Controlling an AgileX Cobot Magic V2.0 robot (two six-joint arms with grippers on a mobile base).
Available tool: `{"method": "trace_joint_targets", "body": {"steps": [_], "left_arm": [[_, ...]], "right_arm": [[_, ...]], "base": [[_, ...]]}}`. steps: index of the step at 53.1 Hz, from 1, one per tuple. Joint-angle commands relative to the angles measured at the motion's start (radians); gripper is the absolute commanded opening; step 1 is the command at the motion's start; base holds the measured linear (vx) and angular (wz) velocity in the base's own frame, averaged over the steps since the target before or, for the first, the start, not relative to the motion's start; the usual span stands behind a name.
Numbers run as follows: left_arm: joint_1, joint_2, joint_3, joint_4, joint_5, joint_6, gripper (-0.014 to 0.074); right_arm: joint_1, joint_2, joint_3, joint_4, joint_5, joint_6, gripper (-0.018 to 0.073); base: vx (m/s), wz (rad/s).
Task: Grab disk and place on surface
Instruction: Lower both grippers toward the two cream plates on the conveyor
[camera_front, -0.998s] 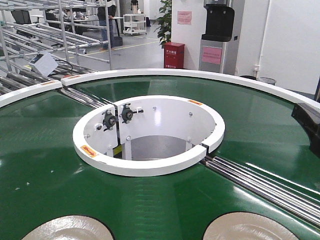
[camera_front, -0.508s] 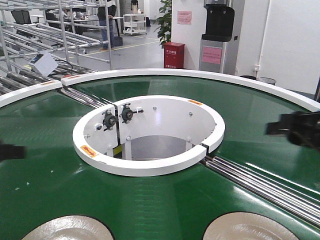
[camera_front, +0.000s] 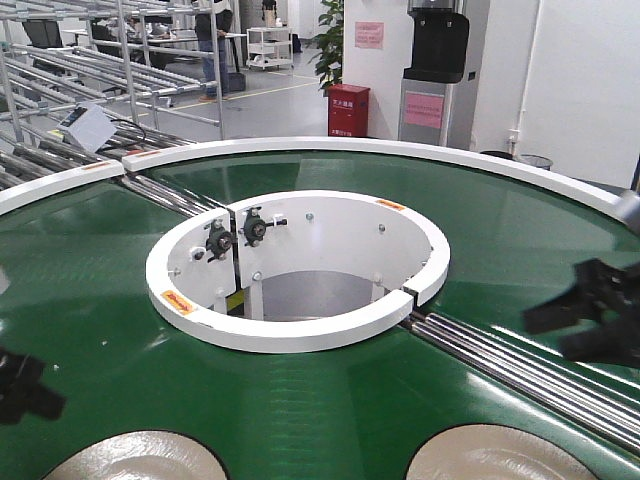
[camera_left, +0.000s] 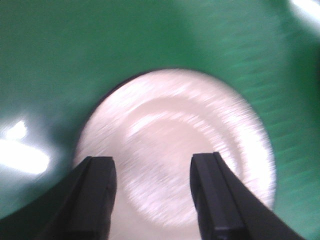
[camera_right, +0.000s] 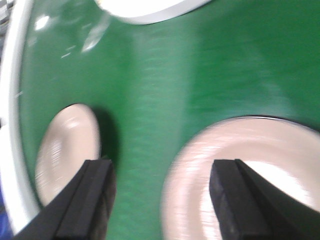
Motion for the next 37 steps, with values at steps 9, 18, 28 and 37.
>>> {"method": "trace_joint_targets", "body": {"steps": [9, 18, 28, 37], "left_arm": [[0.056, 0.047, 0.031, 0.067, -0.038, -0.008, 0.0452], [0.056, 0.147, 0.031, 0.076, -0.062, 0.004, 0.0452], [0.056, 0.222, 0.031, 0.061, -0.075, 0.021, 0.0452], [0.054, 0.279, 0.031, -0.153, 0.029, 0.192, 0.0452]], "right_arm": [[-0.115, 0.022, -0.035, 0.040, -0.033, -0.021, 0.0469], [-0.115, 0.093, -0.035, 0.044, -0.039, -0.048, 0.0469], [-0.115, 0.134, -0.035, 0.052, -0.047, -0.052, 0.0469], [-0.115, 0.136, -0.035, 0.058, -0.084, -0.057, 0.0469]], "base": [[0.00, 0.00], [0.00, 0.00], [0.00, 0.00], [0.00, 0.00]]}}
